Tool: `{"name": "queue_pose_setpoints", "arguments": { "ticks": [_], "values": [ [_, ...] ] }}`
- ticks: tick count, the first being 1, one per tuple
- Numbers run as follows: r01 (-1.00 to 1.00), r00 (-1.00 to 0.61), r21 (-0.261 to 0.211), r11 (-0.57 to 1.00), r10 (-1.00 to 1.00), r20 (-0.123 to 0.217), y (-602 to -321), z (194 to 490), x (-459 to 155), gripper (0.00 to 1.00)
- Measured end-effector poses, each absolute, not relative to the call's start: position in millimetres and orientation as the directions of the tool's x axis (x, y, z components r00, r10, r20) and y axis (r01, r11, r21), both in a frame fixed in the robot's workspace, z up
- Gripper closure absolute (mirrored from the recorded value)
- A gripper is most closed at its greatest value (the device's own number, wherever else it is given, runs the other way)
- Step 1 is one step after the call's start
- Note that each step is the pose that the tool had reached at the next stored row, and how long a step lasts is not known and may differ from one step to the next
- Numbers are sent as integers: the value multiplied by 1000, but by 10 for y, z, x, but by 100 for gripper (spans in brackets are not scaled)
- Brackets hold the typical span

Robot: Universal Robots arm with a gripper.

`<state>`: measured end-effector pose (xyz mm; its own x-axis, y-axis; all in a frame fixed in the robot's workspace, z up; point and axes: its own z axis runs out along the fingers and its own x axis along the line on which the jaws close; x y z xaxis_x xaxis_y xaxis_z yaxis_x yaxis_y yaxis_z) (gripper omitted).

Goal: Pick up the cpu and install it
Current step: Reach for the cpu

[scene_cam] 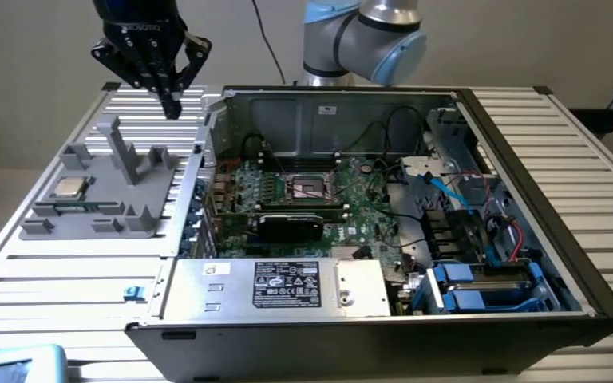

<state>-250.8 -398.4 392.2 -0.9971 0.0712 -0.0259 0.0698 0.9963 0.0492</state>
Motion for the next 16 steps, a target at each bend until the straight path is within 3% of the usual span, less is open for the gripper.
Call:
{"name": "queue_pose_setpoints", "arguments": {
  "ticks": [16],
  "values": [
    [69, -997, 49, 996, 71, -26, -3982, 3911, -3234, 89]
  ]
}}
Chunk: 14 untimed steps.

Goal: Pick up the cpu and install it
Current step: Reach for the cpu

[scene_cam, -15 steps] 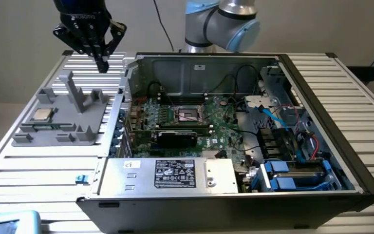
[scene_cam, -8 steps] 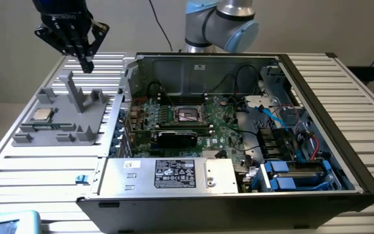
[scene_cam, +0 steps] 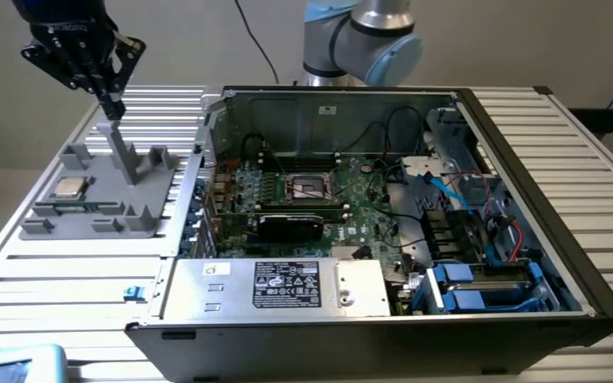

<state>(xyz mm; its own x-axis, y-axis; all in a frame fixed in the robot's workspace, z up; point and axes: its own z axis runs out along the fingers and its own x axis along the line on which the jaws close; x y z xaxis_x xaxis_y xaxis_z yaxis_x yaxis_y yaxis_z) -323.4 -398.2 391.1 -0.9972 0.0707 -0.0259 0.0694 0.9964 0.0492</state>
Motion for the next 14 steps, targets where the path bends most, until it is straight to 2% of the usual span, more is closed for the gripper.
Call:
{"name": "queue_pose_setpoints", "arguments": {
  "ticks": [6, 14],
  "values": [
    [69, -997, 48, 996, 70, -26, -3972, 3909, -3473, 89],
    [54, -998, 28, 998, 55, -27, -3794, 3909, -3527, 89]
  ]
}}
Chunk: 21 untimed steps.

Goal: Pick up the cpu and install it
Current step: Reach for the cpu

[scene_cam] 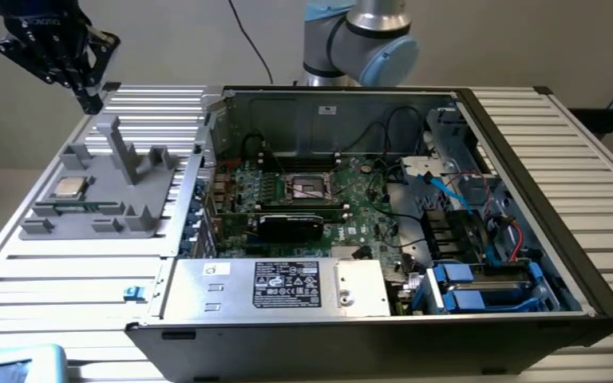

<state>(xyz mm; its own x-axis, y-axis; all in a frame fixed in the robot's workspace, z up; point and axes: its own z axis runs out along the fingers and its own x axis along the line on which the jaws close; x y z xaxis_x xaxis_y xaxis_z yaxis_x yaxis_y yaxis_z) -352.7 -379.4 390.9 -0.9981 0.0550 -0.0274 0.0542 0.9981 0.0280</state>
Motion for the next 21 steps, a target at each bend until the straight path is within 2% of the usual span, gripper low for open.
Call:
{"name": "queue_pose_setpoints", "arguments": {
  "ticks": [8, 21],
  "values": [
    [46, -999, 25, 999, 46, -27, -3570, 3909, -3620, 89],
    [36, -999, 25, 999, 37, -28, -3523, 3899, -4153, 89]
  ]
}}
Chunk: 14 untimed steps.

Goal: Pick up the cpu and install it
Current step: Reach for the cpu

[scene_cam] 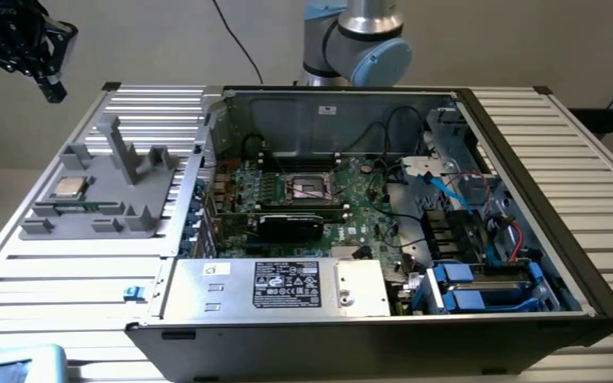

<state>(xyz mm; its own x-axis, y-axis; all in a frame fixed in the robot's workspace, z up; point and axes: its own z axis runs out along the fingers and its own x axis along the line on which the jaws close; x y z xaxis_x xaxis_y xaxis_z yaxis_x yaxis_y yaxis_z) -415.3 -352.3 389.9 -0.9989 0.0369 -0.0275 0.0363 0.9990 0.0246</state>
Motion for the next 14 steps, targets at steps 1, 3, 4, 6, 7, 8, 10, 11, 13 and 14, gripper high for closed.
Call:
{"name": "queue_pose_setpoints", "arguments": {
  "ticks": [1, 3, 4, 6, 7, 8, 10, 11, 13, 14],
  "values": [
    [36, -999, 25, 999, 36, -27, -3522, 3899, -4195, 89],
    [35, -999, 25, 999, 35, -28, -3521, 3896, -4288, 89],
    [34, -999, 25, 999, 35, -28, -3520, 3895, -4334, 89],
    [34, -999, 25, 999, 35, -28, -3517, 3892, -4424, 89],
    [34, -999, 25, 999, 35, -28, -3514, 3890, -4469, 89],
    [34, -999, 25, 999, 35, -27, -3509, 3888, -4514, 89],
    [34, -999, 25, 999, 34, -28, -3489, 3882, -4606, 89],
    [34, -999, 24, 999, 34, -28, -3474, 3879, -4651, 89],
    [33, -999, 24, 999, 34, -27, -3443, 3875, -4741, 89],
    [33, -999, 23, 999, 34, -27, -3431, 3873, -4781, 89]
  ]
}}
